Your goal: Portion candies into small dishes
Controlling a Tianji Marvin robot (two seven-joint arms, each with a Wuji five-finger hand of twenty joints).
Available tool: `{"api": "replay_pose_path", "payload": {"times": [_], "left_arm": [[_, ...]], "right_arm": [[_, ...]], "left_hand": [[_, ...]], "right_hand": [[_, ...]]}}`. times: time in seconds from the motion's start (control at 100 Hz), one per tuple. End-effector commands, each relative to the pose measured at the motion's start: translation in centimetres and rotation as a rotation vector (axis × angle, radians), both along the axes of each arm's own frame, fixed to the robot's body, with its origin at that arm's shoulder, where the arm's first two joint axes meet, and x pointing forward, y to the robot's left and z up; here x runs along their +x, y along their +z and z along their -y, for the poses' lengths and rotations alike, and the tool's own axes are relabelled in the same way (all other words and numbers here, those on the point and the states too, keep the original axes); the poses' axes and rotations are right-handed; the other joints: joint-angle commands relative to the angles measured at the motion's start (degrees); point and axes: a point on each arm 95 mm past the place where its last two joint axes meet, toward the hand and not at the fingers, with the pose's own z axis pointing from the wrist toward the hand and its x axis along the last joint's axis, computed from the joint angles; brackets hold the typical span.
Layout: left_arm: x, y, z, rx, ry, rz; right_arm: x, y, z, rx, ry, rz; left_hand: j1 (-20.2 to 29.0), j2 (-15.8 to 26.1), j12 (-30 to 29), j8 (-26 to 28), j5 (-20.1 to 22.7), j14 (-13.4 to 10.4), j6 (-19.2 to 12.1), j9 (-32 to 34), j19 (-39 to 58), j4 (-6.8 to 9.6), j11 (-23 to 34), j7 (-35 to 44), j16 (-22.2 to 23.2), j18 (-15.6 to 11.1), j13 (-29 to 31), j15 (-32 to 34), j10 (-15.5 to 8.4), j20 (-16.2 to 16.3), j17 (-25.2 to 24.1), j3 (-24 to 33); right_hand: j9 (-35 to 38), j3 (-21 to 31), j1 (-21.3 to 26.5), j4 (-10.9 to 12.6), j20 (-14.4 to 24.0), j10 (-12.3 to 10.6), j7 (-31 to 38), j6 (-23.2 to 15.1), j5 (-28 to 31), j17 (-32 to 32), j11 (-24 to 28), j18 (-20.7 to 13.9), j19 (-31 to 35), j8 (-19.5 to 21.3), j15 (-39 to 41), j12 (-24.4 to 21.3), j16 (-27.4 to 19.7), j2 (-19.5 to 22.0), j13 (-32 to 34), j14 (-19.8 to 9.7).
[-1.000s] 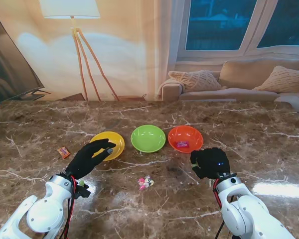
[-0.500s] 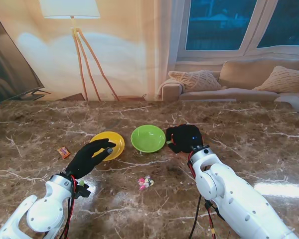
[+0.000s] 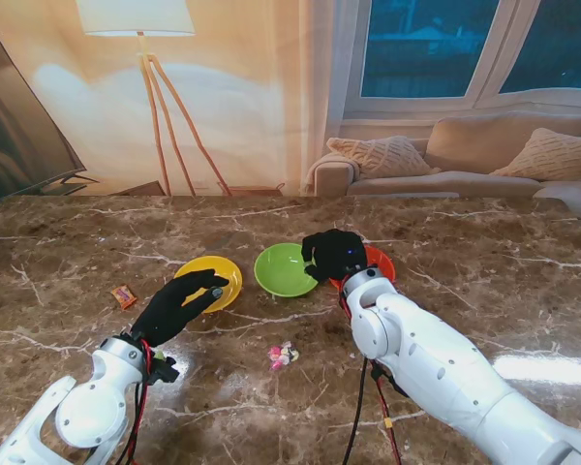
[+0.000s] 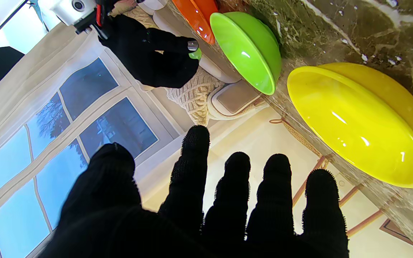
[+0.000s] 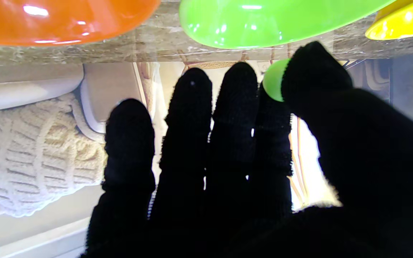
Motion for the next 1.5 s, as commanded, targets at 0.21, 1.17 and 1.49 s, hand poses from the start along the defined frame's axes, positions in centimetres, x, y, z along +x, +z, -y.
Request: {"api": "replay_pose_path", "payload": {"times": [0.21,1.17,1.49], "left_arm": [[-0.1,-0.4,0.0,0.004,0.004,-0.012],[-0.2,-0.4,-0.2,0.01,0.009,-0.015],[-0.3,-0.5,-0.4,0.014,0.015,-0.01]], "right_arm": [[1.1,0.2,-2.0,-0.006,-0.01,-0.031],[-6.7,1.2,-0.6,0.017,0.093,-0.076],[-12.4,-0.4,-1.4,0.0,0.204,-0.164]], "left_hand": [[0.9,2.1,-0.4,1.1,-0.2,-0.4,-1.5,0.6,-1.3,1.21,-0.4,0.7,-0.2,0.4,0.2,-0.2,-0.7,0.7,-0.1,0.1],[0.9,2.1,-0.4,1.1,-0.3,-0.6,-1.6,0.6,-1.3,1.21,-0.4,0.7,-0.2,0.3,0.2,-0.2,-0.8,0.7,-0.1,0.1],[0.9,2.1,-0.4,1.1,-0.3,-0.6,-1.5,0.6,-1.3,1.21,-0.4,0.7,-0.3,0.3,0.2,-0.2,-0.8,0.8,0.0,0.1]], "right_hand": [[-2.5,0.1,1.5,2.6,-0.1,0.1,3.1,-3.1,0.4,-2.4,-0.4,-1.0,-0.7,-3.2,-0.6,-0.3,0.2,2.7,-3.3,-0.6],[-16.5,0.9,-9.1,9.4,-7.5,3.0,-24.8,6.5,-7.1,-5.7,-10.7,-0.3,-18.3,5.0,-23.3,-16.9,-13.3,0.1,-8.6,2.0],[-17.5,1.6,-8.8,9.4,-11.4,3.8,-26.3,7.1,-8.5,-4.7,-13.7,0.7,-19.8,4.1,-27.9,-18.7,-15.8,-1.3,-7.8,3.5]]}}
